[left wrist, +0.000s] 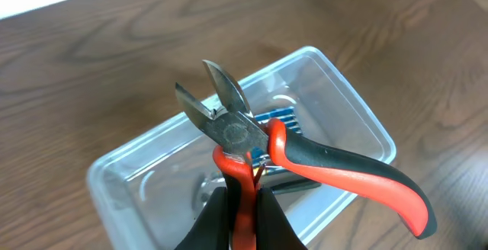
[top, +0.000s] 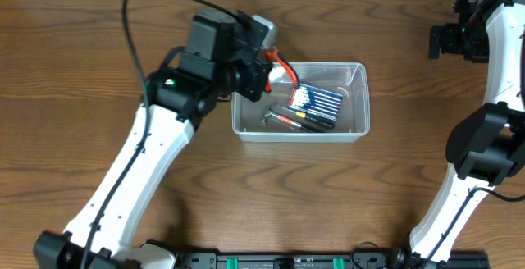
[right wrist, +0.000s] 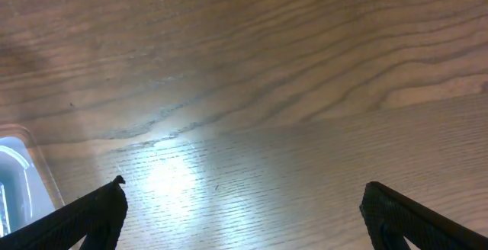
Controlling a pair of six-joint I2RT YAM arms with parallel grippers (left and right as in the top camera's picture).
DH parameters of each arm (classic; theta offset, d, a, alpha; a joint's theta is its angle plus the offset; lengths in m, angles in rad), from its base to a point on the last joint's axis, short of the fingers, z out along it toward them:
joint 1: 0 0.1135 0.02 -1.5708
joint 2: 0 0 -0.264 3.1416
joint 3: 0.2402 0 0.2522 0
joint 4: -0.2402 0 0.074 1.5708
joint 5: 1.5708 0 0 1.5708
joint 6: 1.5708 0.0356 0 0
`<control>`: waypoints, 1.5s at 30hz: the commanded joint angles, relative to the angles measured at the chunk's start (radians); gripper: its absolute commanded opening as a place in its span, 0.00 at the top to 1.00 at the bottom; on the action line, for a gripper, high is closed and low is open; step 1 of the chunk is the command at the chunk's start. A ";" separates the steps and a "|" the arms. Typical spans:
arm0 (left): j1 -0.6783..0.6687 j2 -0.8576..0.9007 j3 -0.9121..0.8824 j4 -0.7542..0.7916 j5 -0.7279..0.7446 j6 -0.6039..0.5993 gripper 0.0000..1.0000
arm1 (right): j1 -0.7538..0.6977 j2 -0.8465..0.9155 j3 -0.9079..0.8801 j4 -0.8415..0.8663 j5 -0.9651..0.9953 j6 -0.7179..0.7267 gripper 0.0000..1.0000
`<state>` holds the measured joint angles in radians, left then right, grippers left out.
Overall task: Pack container
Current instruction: 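Lift the pliers and carry them over the clear container, then lower the pliers into the container and open the left gripper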
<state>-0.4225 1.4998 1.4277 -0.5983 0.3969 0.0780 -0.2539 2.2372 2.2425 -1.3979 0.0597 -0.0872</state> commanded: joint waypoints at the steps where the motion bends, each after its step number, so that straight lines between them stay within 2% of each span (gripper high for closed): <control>1: -0.023 0.046 0.028 0.013 0.014 -0.002 0.94 | 0.005 -0.024 -0.003 0.000 -0.004 0.012 0.01; 22: -0.028 0.319 0.028 0.029 0.010 -0.002 0.94 | 0.005 -0.024 -0.003 0.000 -0.004 0.012 0.01; 45: -0.028 0.377 -0.002 -0.018 -0.051 -0.002 0.94 | 0.005 -0.024 -0.003 0.000 -0.004 0.012 0.01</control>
<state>-0.4500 1.8648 1.4277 -0.6094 0.3588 0.0780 -0.2539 2.2372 2.2425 -1.3975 0.0597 -0.0872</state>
